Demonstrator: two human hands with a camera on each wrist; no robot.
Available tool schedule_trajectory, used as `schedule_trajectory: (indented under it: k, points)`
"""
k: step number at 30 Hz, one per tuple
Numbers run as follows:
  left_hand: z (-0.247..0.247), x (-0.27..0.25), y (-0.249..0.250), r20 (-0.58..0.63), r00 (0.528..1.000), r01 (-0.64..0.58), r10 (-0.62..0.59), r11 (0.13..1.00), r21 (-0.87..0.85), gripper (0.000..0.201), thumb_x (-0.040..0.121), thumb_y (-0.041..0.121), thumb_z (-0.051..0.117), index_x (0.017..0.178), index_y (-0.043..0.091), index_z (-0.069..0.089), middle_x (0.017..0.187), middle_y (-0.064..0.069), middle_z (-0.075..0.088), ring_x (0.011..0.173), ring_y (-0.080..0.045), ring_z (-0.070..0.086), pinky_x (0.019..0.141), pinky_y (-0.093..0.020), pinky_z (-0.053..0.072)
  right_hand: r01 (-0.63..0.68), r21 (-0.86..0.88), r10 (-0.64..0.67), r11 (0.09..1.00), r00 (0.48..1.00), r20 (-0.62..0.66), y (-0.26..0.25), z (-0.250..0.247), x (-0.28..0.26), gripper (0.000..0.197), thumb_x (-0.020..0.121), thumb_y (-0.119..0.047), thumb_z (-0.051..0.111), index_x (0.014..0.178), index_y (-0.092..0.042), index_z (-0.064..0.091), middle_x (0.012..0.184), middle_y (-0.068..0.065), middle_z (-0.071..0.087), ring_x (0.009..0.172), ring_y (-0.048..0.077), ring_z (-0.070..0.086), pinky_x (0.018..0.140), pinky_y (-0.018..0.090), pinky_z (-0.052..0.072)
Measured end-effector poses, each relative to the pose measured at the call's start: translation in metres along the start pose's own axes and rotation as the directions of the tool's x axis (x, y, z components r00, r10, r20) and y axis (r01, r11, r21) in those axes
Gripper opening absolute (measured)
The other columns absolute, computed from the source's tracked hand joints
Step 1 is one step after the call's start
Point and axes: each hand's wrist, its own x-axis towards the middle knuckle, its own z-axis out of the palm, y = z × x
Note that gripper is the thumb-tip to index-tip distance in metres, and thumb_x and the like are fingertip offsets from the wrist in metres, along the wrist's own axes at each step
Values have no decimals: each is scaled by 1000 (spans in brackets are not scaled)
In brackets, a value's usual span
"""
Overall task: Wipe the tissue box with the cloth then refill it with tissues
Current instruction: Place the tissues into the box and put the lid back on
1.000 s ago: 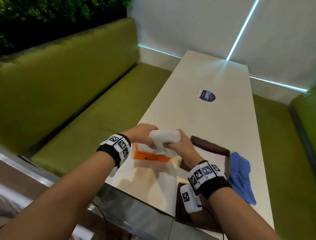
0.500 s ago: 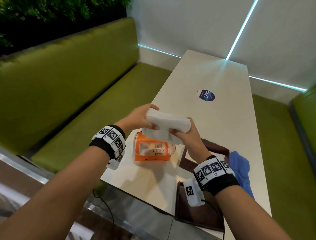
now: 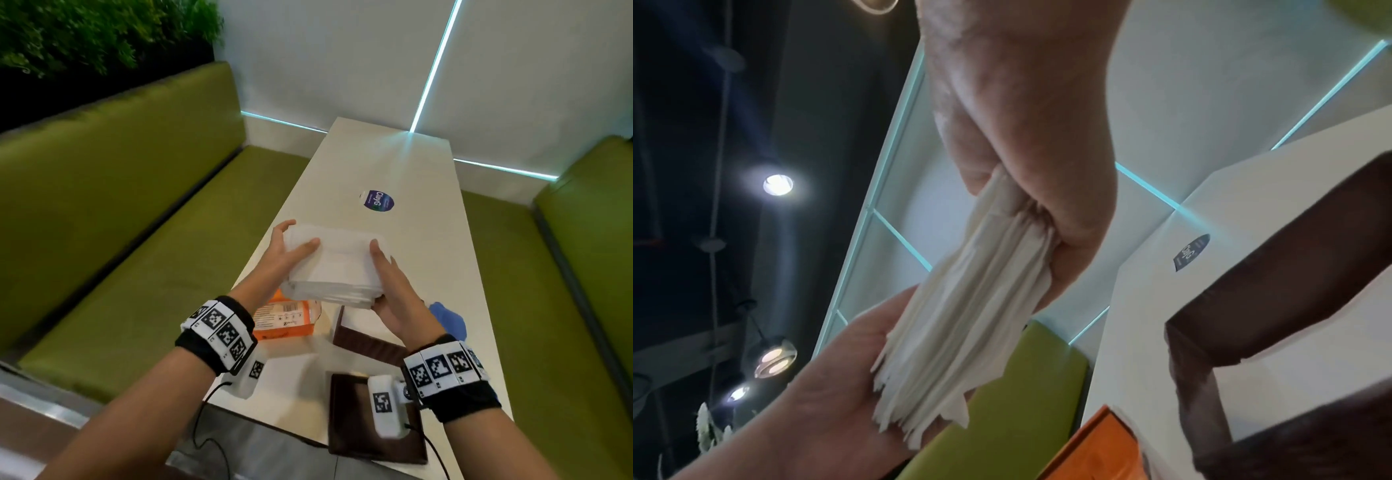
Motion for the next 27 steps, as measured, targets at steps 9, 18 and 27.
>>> schedule_trajectory:
  k: [9,18,27]
  points:
    - [49,-6,-8,-57,998,7,-9,1000,-29,58,88,46,65,133,39,29,120,-10,60,99,-28,68,74,-38,60,24,43,-26,999,998,55,-10,-42,-27,48,94,-39,56,137,-21,47,130,3,63,120,22,60,102,46,47]
    - [77,-25,-31,-113,986,-119,126,990,70,30,97,30,55,111,24,30,96,-3,55,81,-12,58,71,-25,55,216,76,-209,973,974,-92,-1,-59,-36,45,95,-23,55,138,-16,46,128,5,65,119,21,62,102,41,49]
    - [92,-37,-34,-197,967,-141,162,983,118,38,93,44,57,123,25,44,120,7,54,103,-7,55,91,-34,50,209,20,-209,978,977,34,2,-65,-46,41,95,-36,47,135,-26,46,128,-1,65,118,17,61,98,36,52]
